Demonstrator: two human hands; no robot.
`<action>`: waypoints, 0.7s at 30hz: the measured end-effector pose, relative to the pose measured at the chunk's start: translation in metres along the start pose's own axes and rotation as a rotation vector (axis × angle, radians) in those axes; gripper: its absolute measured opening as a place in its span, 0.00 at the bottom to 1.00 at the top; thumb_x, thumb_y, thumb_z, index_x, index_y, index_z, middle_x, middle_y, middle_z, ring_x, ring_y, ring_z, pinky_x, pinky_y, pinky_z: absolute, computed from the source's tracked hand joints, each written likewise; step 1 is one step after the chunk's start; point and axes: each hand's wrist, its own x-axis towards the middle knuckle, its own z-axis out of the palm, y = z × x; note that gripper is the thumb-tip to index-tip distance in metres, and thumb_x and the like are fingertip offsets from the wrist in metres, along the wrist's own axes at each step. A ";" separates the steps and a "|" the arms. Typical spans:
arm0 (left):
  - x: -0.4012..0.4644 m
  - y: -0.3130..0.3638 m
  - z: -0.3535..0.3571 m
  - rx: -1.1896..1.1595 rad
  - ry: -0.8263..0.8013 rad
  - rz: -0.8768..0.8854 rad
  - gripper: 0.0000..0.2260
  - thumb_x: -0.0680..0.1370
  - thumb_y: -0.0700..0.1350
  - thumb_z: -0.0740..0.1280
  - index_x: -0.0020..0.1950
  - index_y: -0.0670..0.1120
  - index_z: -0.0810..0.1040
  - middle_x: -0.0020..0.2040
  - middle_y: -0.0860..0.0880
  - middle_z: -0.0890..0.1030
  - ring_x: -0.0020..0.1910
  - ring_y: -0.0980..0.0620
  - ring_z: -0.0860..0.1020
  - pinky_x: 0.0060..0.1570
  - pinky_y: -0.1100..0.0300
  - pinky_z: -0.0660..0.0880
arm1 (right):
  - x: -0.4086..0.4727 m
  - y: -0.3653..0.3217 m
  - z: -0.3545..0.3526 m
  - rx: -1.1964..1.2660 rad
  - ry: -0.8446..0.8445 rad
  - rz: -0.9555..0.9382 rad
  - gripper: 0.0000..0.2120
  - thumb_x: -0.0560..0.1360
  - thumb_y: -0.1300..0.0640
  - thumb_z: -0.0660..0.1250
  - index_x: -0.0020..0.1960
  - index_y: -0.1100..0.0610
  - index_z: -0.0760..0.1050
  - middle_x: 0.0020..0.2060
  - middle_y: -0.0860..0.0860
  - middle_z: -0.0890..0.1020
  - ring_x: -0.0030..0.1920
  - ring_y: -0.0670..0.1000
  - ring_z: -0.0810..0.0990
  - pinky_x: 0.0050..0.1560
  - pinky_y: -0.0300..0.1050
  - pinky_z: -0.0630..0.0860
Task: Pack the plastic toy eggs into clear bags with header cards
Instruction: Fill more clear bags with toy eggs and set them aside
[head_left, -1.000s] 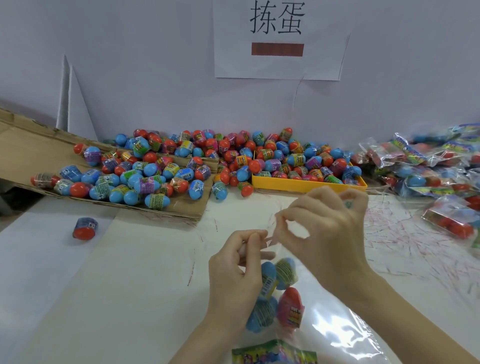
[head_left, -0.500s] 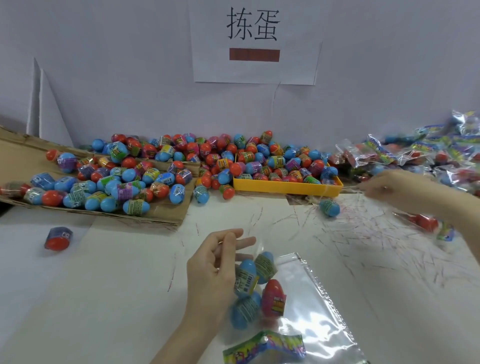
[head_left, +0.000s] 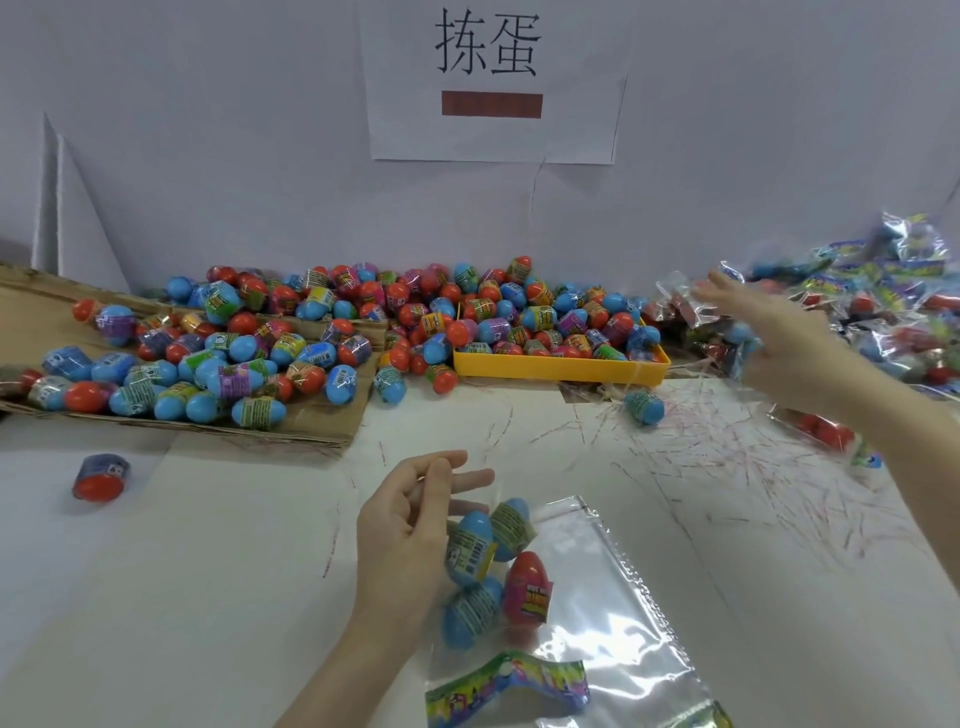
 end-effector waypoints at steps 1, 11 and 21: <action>0.001 0.000 0.000 -0.012 -0.010 -0.019 0.11 0.80 0.41 0.56 0.45 0.48 0.76 0.36 0.60 0.84 0.33 0.59 0.81 0.28 0.69 0.75 | -0.006 -0.010 0.002 0.247 0.079 -0.039 0.33 0.72 0.75 0.61 0.69 0.48 0.63 0.70 0.49 0.66 0.65 0.48 0.69 0.54 0.43 0.75; 0.004 0.003 -0.005 -0.177 -0.069 -0.187 0.12 0.80 0.46 0.54 0.48 0.49 0.77 0.41 0.54 0.85 0.36 0.57 0.82 0.31 0.67 0.77 | -0.058 -0.076 0.092 1.083 -0.591 0.064 0.29 0.62 0.50 0.74 0.60 0.48 0.69 0.48 0.47 0.84 0.49 0.46 0.82 0.48 0.38 0.78; 0.003 0.002 -0.009 -0.153 -0.249 -0.345 0.25 0.63 0.60 0.66 0.56 0.51 0.76 0.54 0.52 0.82 0.53 0.54 0.80 0.56 0.59 0.76 | -0.059 -0.068 0.105 1.464 -0.384 0.163 0.22 0.66 0.73 0.65 0.57 0.59 0.74 0.42 0.56 0.84 0.43 0.50 0.83 0.41 0.37 0.78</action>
